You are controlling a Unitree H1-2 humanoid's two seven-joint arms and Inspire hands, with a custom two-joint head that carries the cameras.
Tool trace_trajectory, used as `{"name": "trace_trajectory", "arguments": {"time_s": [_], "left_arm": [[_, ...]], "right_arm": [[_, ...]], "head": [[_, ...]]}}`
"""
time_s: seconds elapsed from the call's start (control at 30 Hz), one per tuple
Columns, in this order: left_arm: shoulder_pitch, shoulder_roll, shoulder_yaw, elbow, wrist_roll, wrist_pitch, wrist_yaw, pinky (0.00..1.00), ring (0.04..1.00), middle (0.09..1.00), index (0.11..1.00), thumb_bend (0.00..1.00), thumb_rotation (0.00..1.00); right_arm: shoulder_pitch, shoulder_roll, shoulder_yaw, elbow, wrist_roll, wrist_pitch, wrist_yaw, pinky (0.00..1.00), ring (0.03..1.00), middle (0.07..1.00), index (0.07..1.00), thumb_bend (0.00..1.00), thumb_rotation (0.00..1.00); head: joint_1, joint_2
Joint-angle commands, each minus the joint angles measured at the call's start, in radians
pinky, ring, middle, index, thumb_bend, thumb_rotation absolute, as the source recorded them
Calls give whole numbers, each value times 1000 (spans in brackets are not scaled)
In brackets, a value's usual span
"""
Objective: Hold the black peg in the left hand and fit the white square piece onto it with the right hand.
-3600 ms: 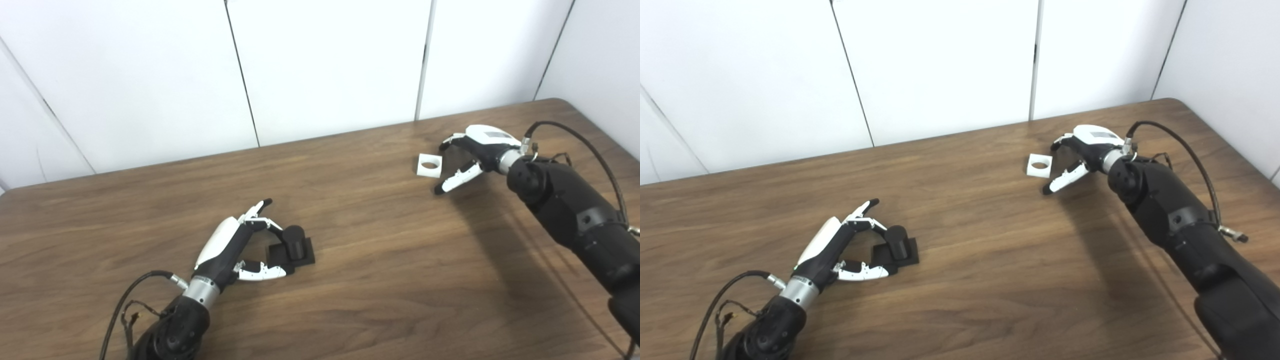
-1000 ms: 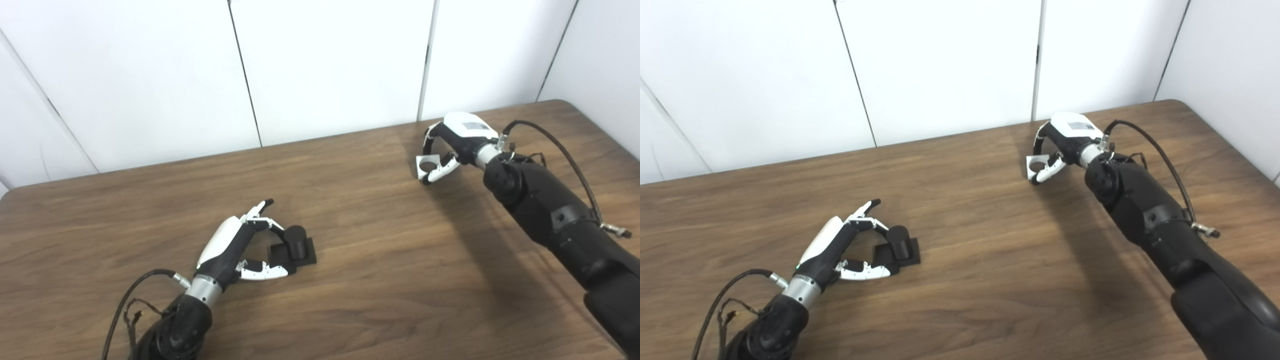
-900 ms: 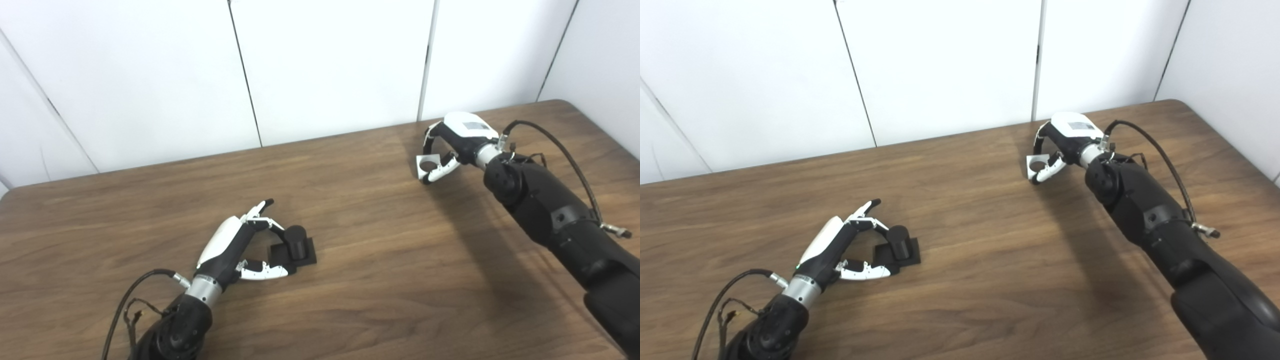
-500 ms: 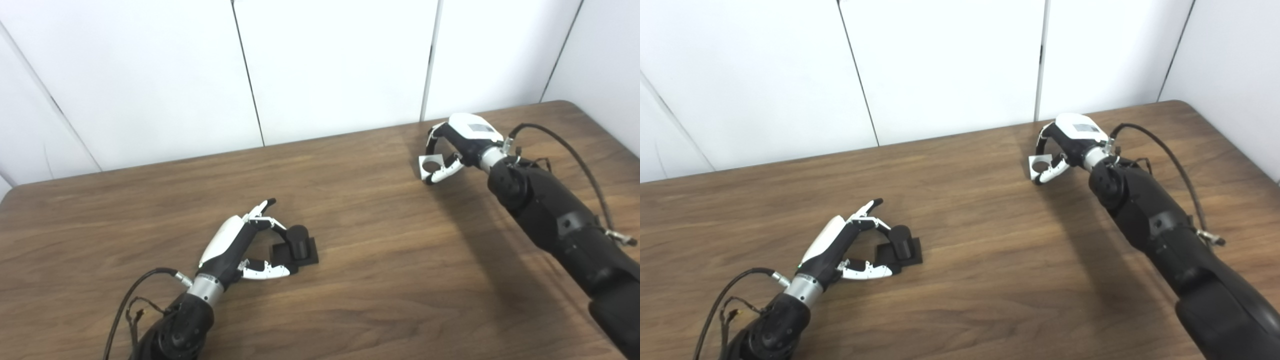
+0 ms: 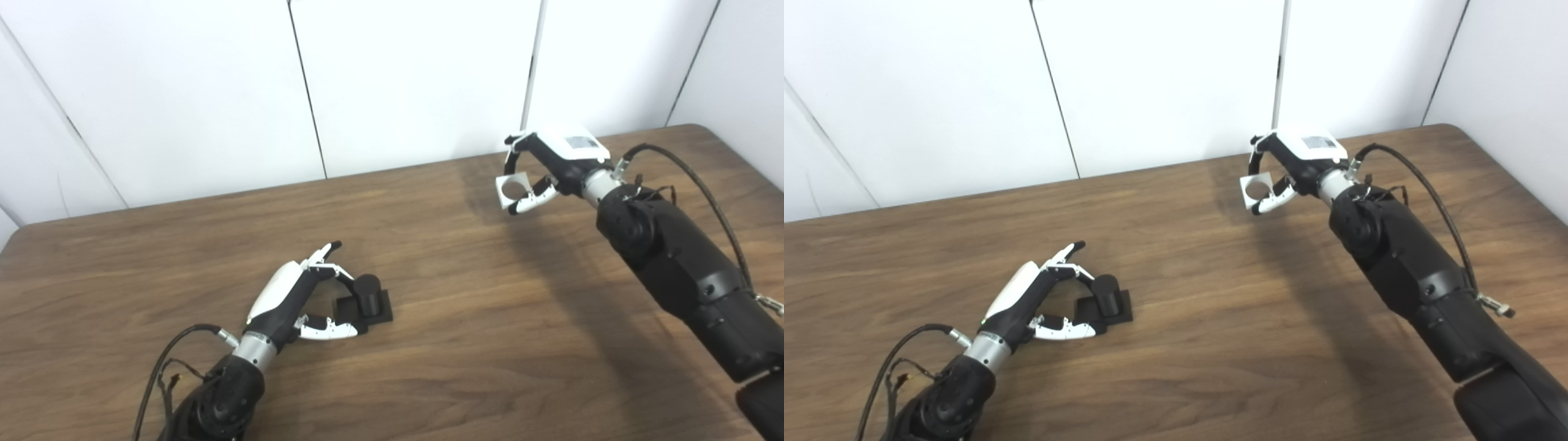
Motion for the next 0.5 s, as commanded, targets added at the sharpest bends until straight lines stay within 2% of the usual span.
{"name": "trace_trajectory", "arguments": {"time_s": [0.0,0.2,0.4,0.47], "left_arm": [[17,22,-22,57,63,42,-38,1000,1000,1000,493,523,70],[16,22,-24,58,64,43,-40,1000,1000,1000,493,523,70],[11,19,-28,67,70,42,-36,1000,1000,1000,493,523,70],[9,18,-29,68,71,43,-36,1000,1000,1000,493,523,71]], "right_arm": [[-28,-19,-27,-54,0,-4,-3,917,868,833,486,525,145],[-2,5,-53,-133,21,-6,13,900,870,835,485,525,146],[25,41,-54,-258,33,27,76,865,890,846,486,524,151],[32,58,-56,-289,38,31,90,888,901,850,486,522,151]], "head": [[-1,1],[5,4],[11,7],[14,7]]}}
